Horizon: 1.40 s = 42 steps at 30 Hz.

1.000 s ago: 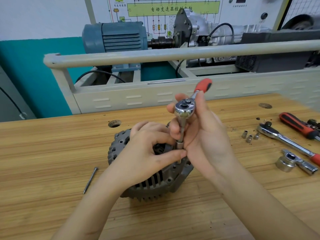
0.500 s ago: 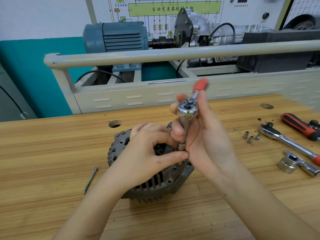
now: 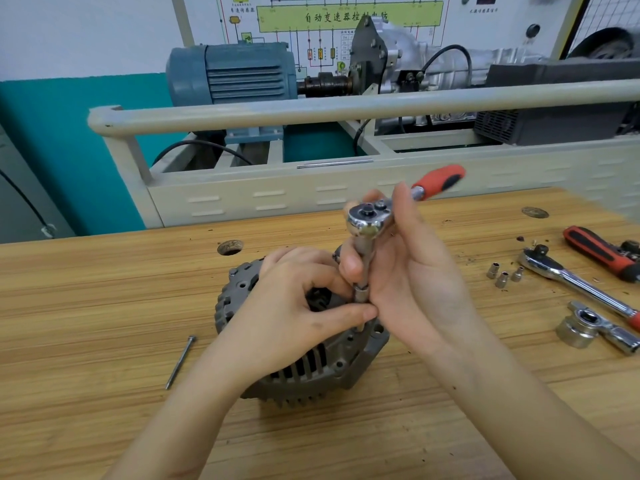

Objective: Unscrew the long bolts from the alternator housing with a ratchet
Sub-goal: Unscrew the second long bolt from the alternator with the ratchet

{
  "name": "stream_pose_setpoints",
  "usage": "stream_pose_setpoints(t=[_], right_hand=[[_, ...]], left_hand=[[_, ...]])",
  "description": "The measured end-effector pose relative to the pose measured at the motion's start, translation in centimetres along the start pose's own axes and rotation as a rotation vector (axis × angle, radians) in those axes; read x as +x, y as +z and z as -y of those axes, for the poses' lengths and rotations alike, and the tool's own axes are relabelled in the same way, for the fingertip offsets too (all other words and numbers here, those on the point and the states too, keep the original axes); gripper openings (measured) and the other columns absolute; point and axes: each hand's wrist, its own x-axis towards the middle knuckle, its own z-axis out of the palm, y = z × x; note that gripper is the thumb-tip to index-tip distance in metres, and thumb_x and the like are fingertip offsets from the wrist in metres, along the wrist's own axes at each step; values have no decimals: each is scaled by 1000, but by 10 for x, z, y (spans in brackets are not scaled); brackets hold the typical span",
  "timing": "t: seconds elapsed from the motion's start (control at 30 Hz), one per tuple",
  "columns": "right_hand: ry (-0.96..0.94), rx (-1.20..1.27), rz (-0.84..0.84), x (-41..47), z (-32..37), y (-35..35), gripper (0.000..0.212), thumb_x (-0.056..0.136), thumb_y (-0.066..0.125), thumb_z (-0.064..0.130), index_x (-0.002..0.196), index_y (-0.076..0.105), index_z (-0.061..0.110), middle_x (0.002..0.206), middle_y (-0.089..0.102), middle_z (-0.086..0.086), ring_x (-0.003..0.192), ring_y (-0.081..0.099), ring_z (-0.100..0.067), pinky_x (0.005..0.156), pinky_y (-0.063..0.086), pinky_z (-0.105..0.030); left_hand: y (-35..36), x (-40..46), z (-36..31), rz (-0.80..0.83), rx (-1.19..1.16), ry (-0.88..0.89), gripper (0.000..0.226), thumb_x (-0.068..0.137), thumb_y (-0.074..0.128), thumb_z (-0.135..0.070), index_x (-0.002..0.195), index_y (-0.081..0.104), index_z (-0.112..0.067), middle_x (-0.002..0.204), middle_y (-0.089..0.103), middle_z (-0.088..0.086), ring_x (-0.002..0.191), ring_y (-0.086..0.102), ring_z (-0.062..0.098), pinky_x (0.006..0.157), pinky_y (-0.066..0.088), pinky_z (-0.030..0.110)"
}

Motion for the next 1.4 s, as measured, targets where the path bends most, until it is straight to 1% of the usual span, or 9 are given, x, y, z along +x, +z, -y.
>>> stream_pose_setpoints(t=[0.1,0.23,0.37,0.5,0.73,0.93,1.03,1.23,1.4], right_hand=[[43,13,-34,3,1,-2,32,84,43,40,87,60,13,70,66,2,41,52,-8,43,44,-19],[51,48,-19,4,1,-4,36,84,43,43,77,66,15,70,66,1,40,50,-8,42,43,-18],[34,120,63,3,2,-7,35,75,54,47,84,67,15,76,66,0,48,54,-9,48,45,-20],[32,135,164,2,3,-10,32,66,75,30,93,68,14,83,67,-3,58,58,-12,55,48,-22],[-110,17,164,-1,1,-6,16,62,78,20,76,71,20,83,66,2,62,59,-9,58,48,-20],[-9,-8,97,1,0,-6,39,76,55,41,104,61,15,82,69,4,58,62,-6,56,50,-19],[41,-23,85,4,0,-9,44,79,46,45,105,56,11,78,70,3,53,62,-6,56,50,-19],[-43,3,148,2,-1,-9,28,64,77,33,88,69,19,80,67,1,53,57,-7,53,48,-19],[-47,-12,159,-1,2,-6,34,66,74,33,96,69,17,81,68,2,57,61,-8,57,51,-20]], left_hand=[[1,0,0,11,20,19,34,65,55,-57,69,68,-25,77,57,-23,88,52,-1,95,34,49],[0,0,1,19,20,29,37,67,56,-55,70,70,-21,81,61,-17,91,56,7,94,35,51],[1,0,2,16,19,17,39,66,55,-56,68,69,-20,80,63,-10,89,57,8,95,34,49],[1,0,2,26,27,8,32,66,64,-52,66,67,-20,81,64,-9,92,57,8,97,33,48],[1,1,1,37,-21,3,39,67,57,-54,68,66,-16,80,64,-6,91,58,12,95,36,49],[0,0,0,38,-2,-10,40,66,59,-55,72,71,-18,85,66,-9,96,56,10,97,34,47],[0,1,-2,25,14,-17,28,68,65,-45,75,73,-19,89,66,-10,99,55,9,98,33,45],[0,0,-1,34,-5,-14,35,66,60,-52,68,65,-17,76,62,-8,88,57,11,97,35,47],[1,0,-1,22,19,-26,25,68,65,-43,73,68,-19,78,66,-3,92,59,10,101,31,44]])
